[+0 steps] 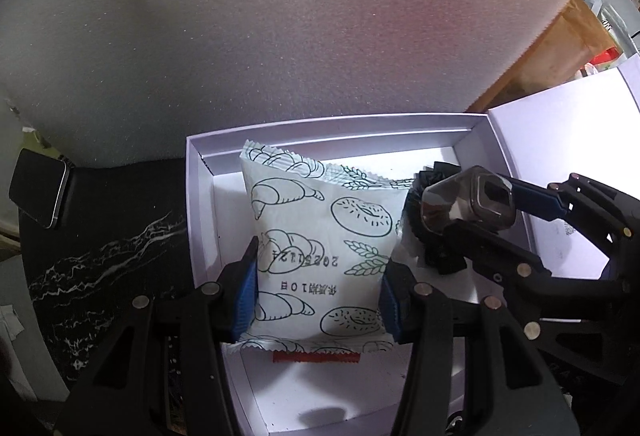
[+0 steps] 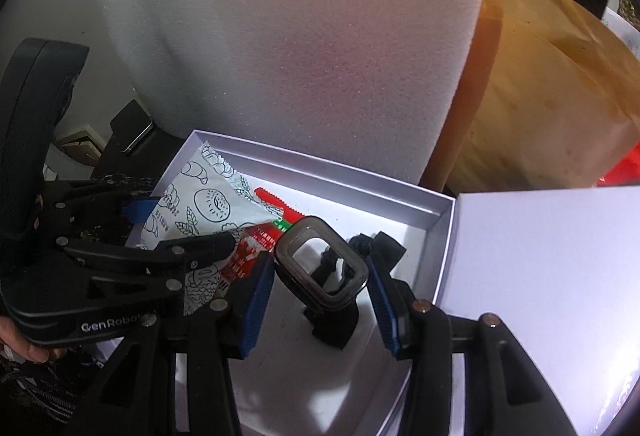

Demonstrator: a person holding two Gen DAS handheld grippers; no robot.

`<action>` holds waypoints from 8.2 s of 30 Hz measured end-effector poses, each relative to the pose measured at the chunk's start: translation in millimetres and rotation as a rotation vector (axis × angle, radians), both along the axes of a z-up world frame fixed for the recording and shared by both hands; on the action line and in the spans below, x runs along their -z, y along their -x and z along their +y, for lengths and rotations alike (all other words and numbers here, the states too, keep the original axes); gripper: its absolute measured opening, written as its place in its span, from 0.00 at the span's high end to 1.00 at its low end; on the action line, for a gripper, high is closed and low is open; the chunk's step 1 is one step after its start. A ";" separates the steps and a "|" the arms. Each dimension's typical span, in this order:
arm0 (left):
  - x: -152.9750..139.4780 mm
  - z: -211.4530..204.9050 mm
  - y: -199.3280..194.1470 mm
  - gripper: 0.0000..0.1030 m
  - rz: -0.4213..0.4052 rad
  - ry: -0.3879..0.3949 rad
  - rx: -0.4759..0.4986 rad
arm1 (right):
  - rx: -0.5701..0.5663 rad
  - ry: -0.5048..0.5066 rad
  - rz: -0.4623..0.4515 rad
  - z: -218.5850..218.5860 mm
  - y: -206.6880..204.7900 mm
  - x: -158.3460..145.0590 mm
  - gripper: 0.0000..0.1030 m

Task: Organize objects
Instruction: 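Open both tools to drop the pastry packet and black clip in the box, then move both tools back over the second white pastry packet and lavender pouch, then grasp the white pastry packet with the left tool while the right tool grasps the lavender pouch, then carry the pastry packet and lavender pouch with both tools over the box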

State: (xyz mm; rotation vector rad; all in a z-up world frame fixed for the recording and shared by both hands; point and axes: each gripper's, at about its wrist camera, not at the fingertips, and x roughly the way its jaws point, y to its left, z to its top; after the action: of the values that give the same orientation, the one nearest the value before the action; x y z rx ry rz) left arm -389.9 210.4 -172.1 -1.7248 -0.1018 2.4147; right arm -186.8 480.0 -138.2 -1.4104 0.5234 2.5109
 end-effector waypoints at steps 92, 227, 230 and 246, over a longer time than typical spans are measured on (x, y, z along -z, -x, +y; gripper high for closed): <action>-187.5 -128.7 -244.8 0.36 0.184 0.111 -0.289 | -0.039 -0.111 0.158 -194.7 -73.9 -163.8 0.45; -3.7 -39.6 -320.9 0.49 -0.158 -0.021 -0.104 | 0.025 0.180 -0.092 -242.7 -160.9 -17.2 0.56; -9.3 -25.1 -310.4 0.49 -0.144 -0.019 -0.077 | 0.046 0.175 -0.087 -234.9 -170.2 -25.6 0.56; -70.7 4.5 -278.8 0.49 -0.056 0.021 -0.010 | 0.103 0.111 -0.036 -195.5 -193.9 -77.6 0.56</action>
State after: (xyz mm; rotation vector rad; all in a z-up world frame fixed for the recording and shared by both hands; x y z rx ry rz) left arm -111.1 214.8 -101.3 -1.8056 -0.0920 2.3830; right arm 7.1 284.5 -60.6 -1.4247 0.7200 2.4047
